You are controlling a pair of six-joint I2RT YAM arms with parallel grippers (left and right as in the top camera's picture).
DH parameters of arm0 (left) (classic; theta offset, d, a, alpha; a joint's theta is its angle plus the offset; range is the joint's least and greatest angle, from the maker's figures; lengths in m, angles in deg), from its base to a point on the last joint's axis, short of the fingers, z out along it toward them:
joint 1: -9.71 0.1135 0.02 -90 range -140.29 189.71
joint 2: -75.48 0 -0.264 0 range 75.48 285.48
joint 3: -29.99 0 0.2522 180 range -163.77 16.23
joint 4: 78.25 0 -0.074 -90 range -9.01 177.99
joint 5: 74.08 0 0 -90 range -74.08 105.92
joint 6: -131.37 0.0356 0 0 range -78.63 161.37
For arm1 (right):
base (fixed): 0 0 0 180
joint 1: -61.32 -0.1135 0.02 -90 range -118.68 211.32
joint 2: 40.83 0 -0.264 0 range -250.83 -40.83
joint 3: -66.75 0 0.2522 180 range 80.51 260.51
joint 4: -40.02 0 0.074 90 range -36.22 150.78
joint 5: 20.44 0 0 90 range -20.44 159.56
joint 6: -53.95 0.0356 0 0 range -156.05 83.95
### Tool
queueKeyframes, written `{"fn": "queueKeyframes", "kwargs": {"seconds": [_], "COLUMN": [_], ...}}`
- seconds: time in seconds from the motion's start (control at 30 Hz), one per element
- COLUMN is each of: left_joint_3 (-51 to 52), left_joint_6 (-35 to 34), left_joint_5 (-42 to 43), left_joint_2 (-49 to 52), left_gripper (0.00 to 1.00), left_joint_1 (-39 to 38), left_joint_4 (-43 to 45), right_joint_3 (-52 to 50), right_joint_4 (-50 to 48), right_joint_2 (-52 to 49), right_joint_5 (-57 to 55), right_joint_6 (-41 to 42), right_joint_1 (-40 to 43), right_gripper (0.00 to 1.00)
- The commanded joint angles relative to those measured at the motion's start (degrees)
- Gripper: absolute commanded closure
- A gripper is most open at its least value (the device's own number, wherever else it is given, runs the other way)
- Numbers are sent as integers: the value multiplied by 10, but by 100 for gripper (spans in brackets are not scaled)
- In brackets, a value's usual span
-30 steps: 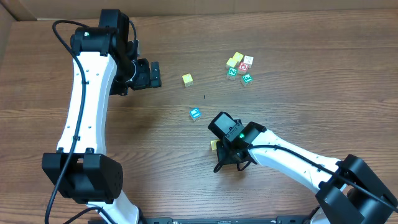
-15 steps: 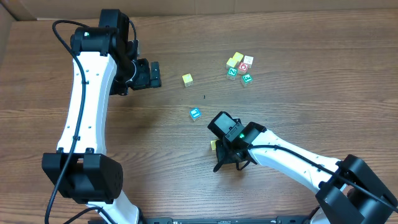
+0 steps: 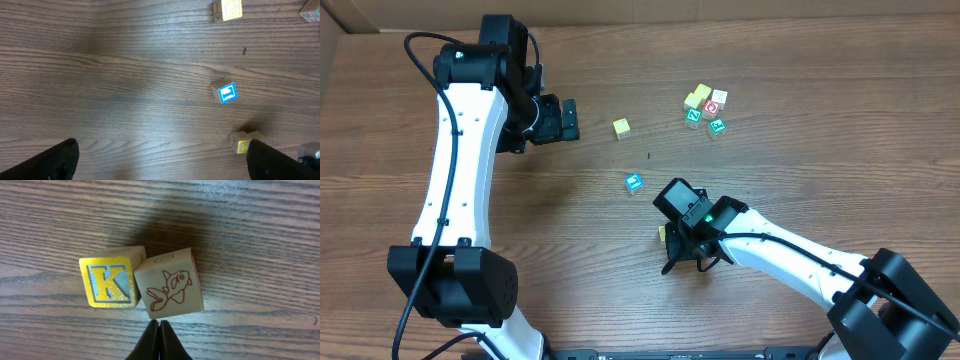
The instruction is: Flip 3 blocks
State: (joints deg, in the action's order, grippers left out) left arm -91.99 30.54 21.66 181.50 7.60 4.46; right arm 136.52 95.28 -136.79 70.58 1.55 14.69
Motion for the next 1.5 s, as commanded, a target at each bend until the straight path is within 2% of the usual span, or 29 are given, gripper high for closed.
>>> {"fn": "queueKeyframes", "kwargs": {"seconds": [0.0,0.43,1.07,1.3,1.47], "left_joint_3": [2,2,2,2,2], "left_joint_6": [-10,-10,-10,-10,-10], "left_joint_5": [-2,-2,-2,-2,-2], "left_joint_2": [4,4,4,4,4], "left_gripper": [0,0,0,0,0], "left_joint_1": [5,5,5,5,5], "left_joint_4": [0,0,0,0,0], "right_joint_3": [-3,-4,-26,28,56], "right_joint_4": [-9,3,-52,36,59], "right_joint_2": [0,-3,-2,21,31], "right_joint_5": [-10,3,2,25,25], "right_joint_6": [6,17,13,-20,-18], "right_joint_1": [-2,-2,-2,3,48], "right_gripper": [96,96,96,96,96]}}
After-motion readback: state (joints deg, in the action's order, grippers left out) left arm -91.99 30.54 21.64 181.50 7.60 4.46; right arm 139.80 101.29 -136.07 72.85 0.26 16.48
